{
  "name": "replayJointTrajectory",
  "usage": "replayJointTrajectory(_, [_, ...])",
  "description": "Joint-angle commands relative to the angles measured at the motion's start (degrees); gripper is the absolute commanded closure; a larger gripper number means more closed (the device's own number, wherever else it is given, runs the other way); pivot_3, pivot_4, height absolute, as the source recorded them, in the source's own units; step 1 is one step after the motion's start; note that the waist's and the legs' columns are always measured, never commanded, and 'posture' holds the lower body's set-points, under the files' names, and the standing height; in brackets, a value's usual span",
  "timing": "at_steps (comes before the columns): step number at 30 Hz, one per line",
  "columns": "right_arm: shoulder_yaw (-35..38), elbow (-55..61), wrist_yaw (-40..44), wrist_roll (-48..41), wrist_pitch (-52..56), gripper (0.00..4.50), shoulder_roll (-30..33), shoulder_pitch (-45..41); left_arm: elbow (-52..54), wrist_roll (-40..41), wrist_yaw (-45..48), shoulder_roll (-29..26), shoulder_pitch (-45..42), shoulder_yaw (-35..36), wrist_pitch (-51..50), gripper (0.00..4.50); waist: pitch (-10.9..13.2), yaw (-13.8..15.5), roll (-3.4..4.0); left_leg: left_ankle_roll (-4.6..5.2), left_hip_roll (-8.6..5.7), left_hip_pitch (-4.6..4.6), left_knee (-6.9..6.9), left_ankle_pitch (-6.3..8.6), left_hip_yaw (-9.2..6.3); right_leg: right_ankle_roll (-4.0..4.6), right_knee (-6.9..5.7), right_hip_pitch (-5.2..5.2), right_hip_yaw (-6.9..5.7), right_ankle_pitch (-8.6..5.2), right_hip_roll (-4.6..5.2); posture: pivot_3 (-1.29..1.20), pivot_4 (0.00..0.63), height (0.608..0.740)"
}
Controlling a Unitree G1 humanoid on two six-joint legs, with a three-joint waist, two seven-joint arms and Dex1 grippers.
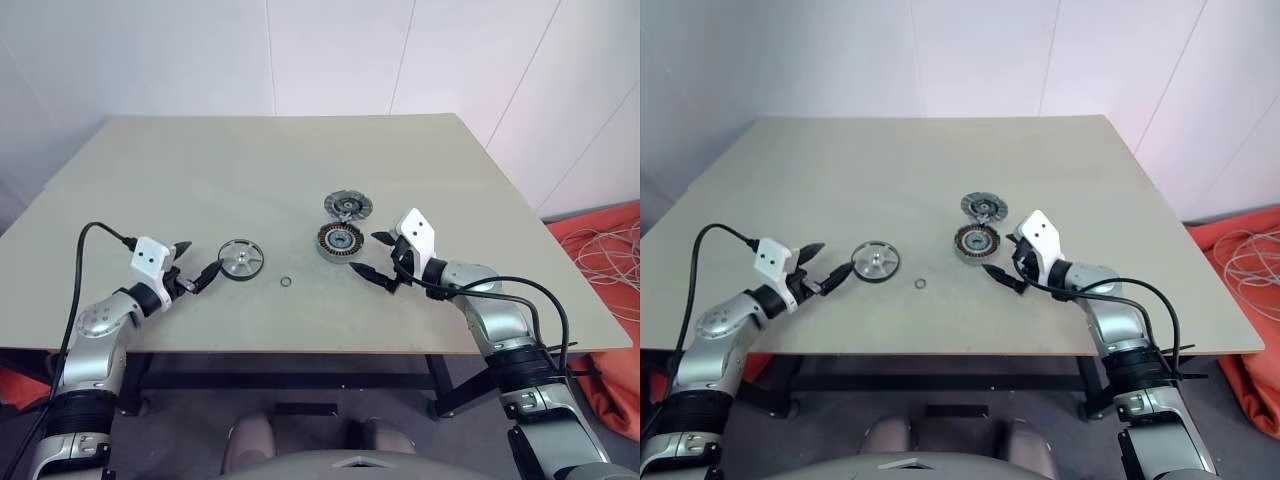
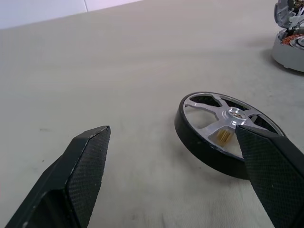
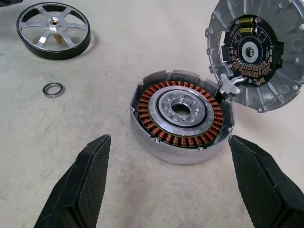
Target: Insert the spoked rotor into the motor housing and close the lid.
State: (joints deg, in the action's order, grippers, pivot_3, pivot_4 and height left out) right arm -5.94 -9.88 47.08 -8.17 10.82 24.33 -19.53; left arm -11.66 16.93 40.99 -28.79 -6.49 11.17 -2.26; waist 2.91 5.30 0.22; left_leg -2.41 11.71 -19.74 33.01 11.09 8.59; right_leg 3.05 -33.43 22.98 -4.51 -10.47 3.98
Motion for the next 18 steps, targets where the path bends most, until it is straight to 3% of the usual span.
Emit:
replayJointTrajectory(1, [0.4, 2.7, -0.1, -0.7, 0.1, 0.0, 0.1, -0.9, 2.2, 0.8, 0.4, -0.6, -0.2, 1.5, 2.3, 0.03, 0.0, 0.0, 0.0, 0.0, 0.0, 0.0, 0.0, 0.0, 0.0, 0.0, 0.0, 0.0, 0.0, 0.0, 0.0, 0.0, 0.0, 0.74])
replayJointTrajectory(13, [-1.4, 5.5, 2.2, -0.9, 2.0, 0.0, 0.3, -1.6, 1.6, 0.9, 0.7, -1.1, -0.2, 1.6, 3.3, 0.03, 0.0, 0.0, 0.0, 0.0, 0.0, 0.0, 0.0, 0.0, 0.0, 0.0, 0.0, 0.0, 0.0, 0.0, 0.0, 0.0, 0.0, 0.74])
replayJointTrajectory(18, [-4.9, 8.6, 3.8, -1.9, 5.7, 0.0, -2.6, -4.7, 2.1, 1.7, 2.7, -1.3, -0.7, 1.1, 3.3, 0.03, 0.0, -0.2, 0.0, 0.0, 0.03, 0.03, 0.0, 0.0, 0.01, 0.0, -0.02, 0.0, 0.0, 0.0, -0.01, 0.0, 0.0, 0.74])
